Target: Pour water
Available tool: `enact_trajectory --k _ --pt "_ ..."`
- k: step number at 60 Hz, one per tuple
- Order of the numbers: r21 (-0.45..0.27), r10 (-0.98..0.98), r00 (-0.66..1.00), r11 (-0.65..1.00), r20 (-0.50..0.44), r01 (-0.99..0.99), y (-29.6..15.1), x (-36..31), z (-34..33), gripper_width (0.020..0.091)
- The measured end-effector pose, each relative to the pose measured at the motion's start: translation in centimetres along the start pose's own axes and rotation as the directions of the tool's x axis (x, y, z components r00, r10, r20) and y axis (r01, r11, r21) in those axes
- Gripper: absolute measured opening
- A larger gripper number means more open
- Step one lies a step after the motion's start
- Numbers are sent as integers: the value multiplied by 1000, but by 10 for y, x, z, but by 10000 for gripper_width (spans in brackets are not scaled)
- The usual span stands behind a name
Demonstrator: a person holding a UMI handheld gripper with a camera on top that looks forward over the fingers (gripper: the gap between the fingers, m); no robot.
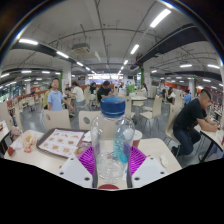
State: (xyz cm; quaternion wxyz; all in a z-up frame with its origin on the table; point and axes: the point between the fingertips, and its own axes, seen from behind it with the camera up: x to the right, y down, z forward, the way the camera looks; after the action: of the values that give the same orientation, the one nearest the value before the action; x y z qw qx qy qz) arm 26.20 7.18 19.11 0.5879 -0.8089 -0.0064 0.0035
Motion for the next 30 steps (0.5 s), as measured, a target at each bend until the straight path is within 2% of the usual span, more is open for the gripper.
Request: enact_trajectory --k 8,18,22,27,30 --pt "-91 -18 1000 996 18 20 66 -5 16 381" --pt "-154 -6 999 988 35 12 114 -9 14 387" --pt "-170 -1 999 985 33 6 126 -10 18 392" --pt "-149 -12 999 989 33 17 125 -11 19 396" --pt "-144 -22 999 989 31 26 127 -12 15 439"
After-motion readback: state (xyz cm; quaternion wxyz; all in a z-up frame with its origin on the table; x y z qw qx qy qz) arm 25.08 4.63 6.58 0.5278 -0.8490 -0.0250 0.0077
